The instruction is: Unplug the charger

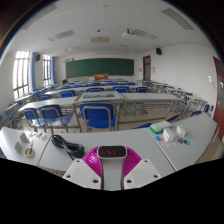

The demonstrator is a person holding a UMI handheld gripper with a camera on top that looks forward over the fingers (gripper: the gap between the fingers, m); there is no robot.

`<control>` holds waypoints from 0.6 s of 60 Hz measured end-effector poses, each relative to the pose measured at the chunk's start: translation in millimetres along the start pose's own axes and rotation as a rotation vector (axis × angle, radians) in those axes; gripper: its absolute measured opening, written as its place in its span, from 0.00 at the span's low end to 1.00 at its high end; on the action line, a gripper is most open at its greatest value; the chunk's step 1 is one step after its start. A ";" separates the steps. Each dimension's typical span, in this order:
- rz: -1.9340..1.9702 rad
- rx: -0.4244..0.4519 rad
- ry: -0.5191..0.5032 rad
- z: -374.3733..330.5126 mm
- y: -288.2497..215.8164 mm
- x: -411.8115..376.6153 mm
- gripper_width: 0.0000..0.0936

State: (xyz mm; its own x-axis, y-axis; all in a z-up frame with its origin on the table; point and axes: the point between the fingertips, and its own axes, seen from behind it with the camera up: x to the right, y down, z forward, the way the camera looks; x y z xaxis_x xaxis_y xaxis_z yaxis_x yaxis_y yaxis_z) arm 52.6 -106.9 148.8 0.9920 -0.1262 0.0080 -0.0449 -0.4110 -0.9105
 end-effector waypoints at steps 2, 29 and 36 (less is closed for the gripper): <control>0.010 -0.072 0.012 6.4 28.7 6.5 0.24; -0.003 -0.226 0.057 22.2 123.8 34.7 0.71; -0.047 -0.170 0.065 -20.3 97.5 26.5 0.90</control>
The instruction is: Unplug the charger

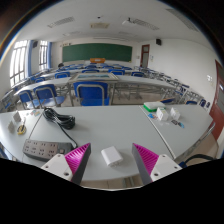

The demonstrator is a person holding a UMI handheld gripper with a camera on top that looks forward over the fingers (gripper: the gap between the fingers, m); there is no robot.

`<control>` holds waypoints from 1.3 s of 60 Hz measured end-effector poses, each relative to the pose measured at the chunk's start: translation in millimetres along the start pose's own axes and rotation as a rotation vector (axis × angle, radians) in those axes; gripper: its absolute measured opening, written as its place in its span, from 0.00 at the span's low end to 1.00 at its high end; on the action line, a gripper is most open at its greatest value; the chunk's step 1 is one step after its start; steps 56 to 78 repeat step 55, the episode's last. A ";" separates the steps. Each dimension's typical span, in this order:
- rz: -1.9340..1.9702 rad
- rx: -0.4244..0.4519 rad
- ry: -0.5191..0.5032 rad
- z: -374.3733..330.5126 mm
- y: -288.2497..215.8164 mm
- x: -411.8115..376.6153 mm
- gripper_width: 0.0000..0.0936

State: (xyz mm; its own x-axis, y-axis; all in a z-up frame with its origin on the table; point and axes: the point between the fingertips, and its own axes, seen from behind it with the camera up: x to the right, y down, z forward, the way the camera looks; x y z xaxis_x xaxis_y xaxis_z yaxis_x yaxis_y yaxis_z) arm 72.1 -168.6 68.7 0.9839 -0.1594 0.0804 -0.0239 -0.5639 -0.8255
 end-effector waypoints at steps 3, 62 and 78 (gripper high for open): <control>-0.004 0.017 0.010 -23.6 -3.8 -1.7 0.91; -0.036 0.124 0.018 -335.6 38.1 -61.3 0.92; -0.036 0.124 0.018 -335.6 38.1 -61.3 0.92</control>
